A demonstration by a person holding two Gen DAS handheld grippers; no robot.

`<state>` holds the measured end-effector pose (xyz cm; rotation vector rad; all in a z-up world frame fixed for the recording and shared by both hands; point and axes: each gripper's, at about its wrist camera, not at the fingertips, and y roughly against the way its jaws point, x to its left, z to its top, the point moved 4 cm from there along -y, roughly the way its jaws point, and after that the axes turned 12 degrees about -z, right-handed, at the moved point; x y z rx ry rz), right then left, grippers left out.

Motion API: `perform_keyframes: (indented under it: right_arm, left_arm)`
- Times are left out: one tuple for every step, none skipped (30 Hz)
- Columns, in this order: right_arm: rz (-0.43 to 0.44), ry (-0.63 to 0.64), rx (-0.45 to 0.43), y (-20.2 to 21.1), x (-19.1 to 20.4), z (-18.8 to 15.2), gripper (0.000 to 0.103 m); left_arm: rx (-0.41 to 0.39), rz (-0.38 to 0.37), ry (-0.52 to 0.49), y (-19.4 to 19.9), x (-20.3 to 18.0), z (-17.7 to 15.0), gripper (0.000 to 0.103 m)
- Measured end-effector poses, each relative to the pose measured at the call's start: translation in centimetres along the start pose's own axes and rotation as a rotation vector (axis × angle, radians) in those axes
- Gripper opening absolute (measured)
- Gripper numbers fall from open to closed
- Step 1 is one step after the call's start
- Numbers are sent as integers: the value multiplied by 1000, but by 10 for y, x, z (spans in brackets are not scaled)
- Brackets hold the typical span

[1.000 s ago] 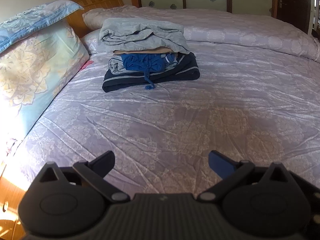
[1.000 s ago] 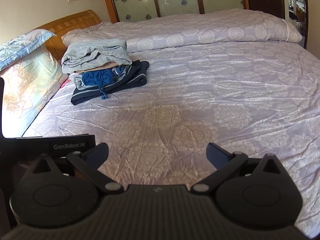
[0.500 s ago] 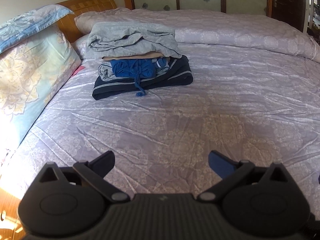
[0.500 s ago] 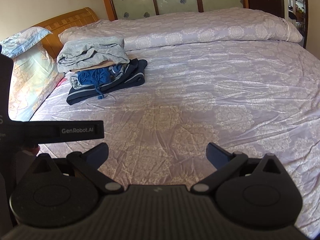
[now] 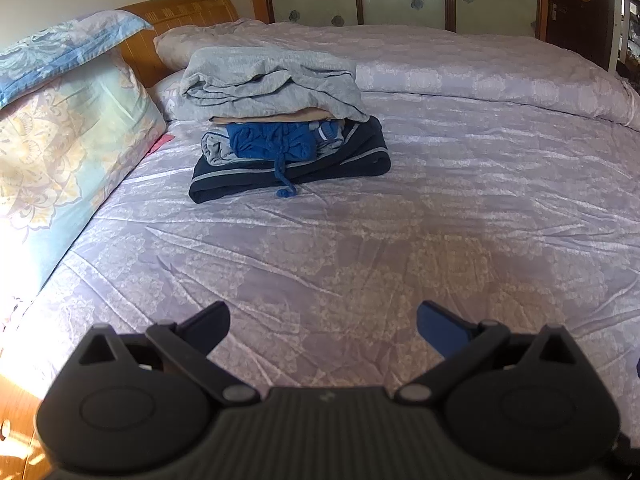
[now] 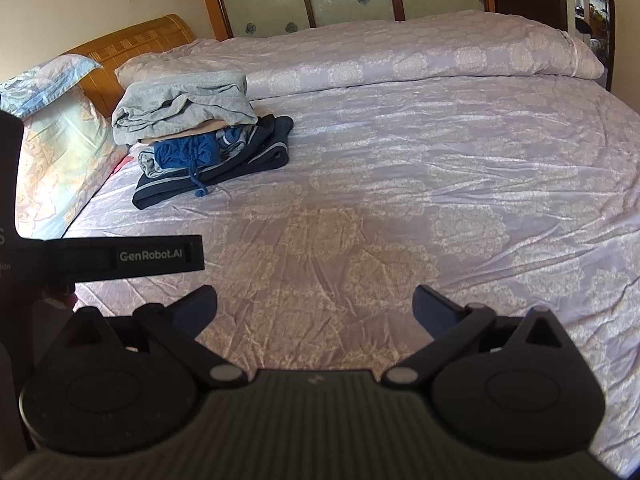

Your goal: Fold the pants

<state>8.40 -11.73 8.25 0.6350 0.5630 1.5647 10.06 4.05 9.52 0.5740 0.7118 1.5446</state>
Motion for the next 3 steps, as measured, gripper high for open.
perform_keyframes:
  right_arm:
    - [0,0,-1,0,0,0,103]
    - [1,-1,-2,1,0,0,103]
    - [0,0,-3,1,0,0,103]
  left_arm:
    - [-2,-4,1,1,0,0,103]
    - [-5,-8,0,1,0,1,103]
    - [-8,-10,-2,2,0,1,103]
